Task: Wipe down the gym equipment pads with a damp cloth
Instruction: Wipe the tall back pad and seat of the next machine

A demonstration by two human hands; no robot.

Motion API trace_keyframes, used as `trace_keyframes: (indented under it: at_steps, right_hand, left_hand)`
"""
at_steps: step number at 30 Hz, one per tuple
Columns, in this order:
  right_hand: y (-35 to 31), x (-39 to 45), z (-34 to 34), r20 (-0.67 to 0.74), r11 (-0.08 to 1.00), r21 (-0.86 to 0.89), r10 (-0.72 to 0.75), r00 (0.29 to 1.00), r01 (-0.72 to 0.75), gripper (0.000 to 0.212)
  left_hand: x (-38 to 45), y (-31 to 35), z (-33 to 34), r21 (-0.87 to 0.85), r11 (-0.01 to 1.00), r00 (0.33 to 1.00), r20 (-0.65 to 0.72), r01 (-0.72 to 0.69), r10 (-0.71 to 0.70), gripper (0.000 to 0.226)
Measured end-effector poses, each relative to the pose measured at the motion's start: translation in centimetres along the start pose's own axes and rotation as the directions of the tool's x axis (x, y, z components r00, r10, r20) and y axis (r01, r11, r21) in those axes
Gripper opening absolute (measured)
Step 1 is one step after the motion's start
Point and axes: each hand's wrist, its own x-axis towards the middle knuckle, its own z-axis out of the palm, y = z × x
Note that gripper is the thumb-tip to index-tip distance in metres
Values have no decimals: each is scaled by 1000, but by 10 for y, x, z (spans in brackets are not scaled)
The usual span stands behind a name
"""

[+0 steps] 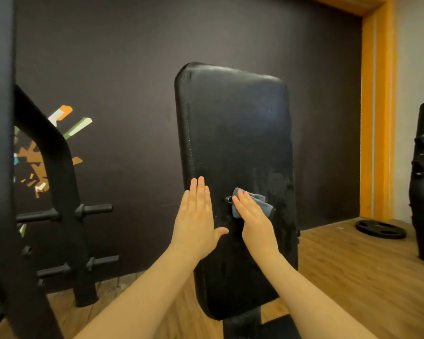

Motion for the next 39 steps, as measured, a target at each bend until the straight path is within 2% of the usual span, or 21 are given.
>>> trace_keyframes:
  at_steps: [3,4,7,8,9,12,14,16,20,23,27,31,35,39]
  right_hand:
    - [-1,-8,6,55,998,56,32,998,-35,76]
    - [3,-10,7,71,997,49,56,996,-59,81]
    - [17,-21,4,108,994,-65,-75,991,83,114]
    - [18,-20,-3,150,988,-74,-120,981,132,115]
    - [20,-18,-12,172,986,-76,-133,976,147,108]
    - [29,9,-36,98,972,9,-233,967,234,69]
    - [37,48,-43,-15,967,-3,-253,967,253,63]
    - [36,84,-43,-148,976,8,-214,966,217,61]
    - [27,83,-23,-246,978,169,-81,966,125,50]
    - [39,37,-4,-242,975,112,-160,957,191,48]
    - [61,11,-3,-80,949,46,-307,948,312,67]
    - [79,40,-23,-73,876,63,-474,878,478,48]
    - [84,91,-40,-240,921,117,-336,911,371,44]
    - [84,67,-17,-267,944,171,-229,936,280,42]
  left_hand:
    - [0,9,11,-39,999,996,-83,34,-37,104]
    - [1,10,13,-31,999,994,-96,40,-42,104]
    - [5,13,22,-32,997,990,-125,64,-67,105]
    - [6,14,25,-30,997,989,-132,64,-68,106]
    - [7,15,28,-35,997,988,-138,69,-74,107]
    - [11,16,39,-119,992,965,-250,48,-77,115]
    - [14,16,45,-128,992,942,-330,18,-60,119]
    - [16,15,49,-117,993,931,-362,10,-52,119]
    - [18,14,52,-76,996,935,-348,46,-70,117]
    - [17,14,55,-41,996,940,-331,78,-88,111]
    - [18,13,57,-17,995,940,-325,99,-99,105]
    - [18,14,57,26,994,942,-323,108,-94,106]
    - [20,15,53,83,986,945,-308,142,-110,109]
    - [18,18,51,118,977,942,-307,178,-135,109]
